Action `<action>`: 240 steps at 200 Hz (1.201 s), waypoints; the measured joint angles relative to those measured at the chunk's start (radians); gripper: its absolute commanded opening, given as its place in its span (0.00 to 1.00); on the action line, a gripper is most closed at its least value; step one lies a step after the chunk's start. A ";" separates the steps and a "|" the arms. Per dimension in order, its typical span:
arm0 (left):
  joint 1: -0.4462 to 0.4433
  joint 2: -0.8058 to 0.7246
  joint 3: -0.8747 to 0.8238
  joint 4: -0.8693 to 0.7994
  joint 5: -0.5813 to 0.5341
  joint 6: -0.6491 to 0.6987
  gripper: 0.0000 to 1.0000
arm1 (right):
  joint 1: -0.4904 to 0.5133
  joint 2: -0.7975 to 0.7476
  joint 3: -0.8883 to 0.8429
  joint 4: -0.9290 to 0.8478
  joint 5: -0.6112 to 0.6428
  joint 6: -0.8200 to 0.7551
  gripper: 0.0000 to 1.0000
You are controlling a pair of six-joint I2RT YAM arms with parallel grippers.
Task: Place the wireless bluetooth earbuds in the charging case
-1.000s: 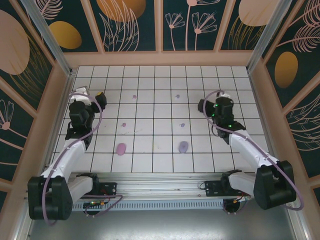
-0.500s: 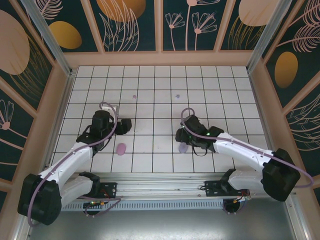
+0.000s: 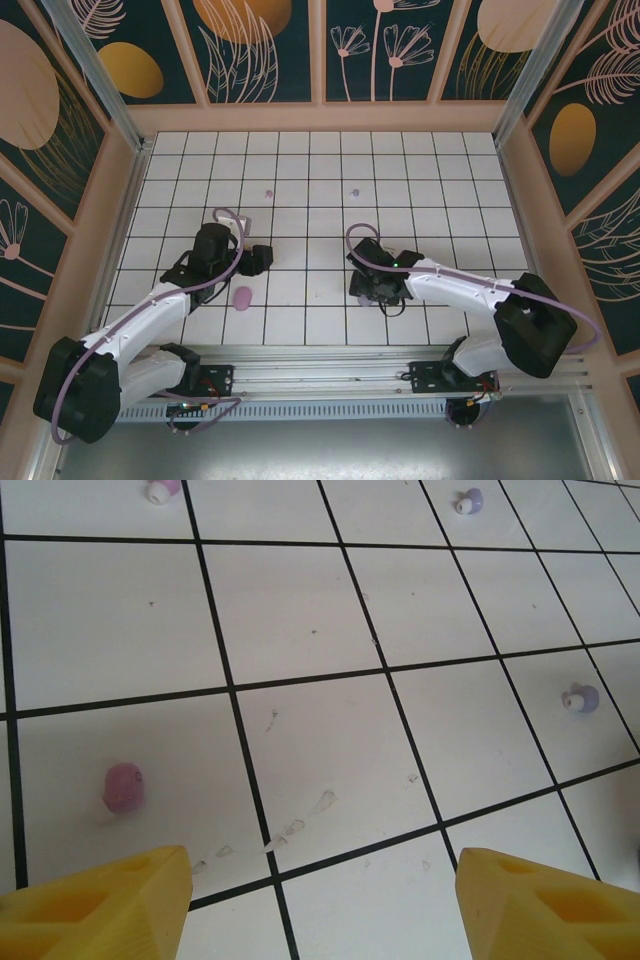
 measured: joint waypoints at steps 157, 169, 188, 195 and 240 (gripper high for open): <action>-0.006 -0.042 -0.060 0.127 0.104 0.080 0.72 | 0.044 0.108 0.088 -0.003 -0.018 -0.190 0.27; -0.006 -0.082 -0.085 0.177 0.142 0.097 0.70 | 0.044 0.108 0.119 -0.022 -0.020 -0.258 0.27; -0.006 -0.154 -0.142 0.279 0.214 0.124 0.69 | 0.044 0.108 0.187 -0.061 -0.026 -0.386 0.26; -0.006 -0.178 -0.165 0.323 0.241 0.130 0.69 | 0.044 0.108 0.212 -0.076 -0.033 -0.435 0.26; -0.021 -0.214 -0.228 0.509 0.427 0.173 0.67 | 0.044 0.108 0.372 -0.159 -0.133 -0.769 0.25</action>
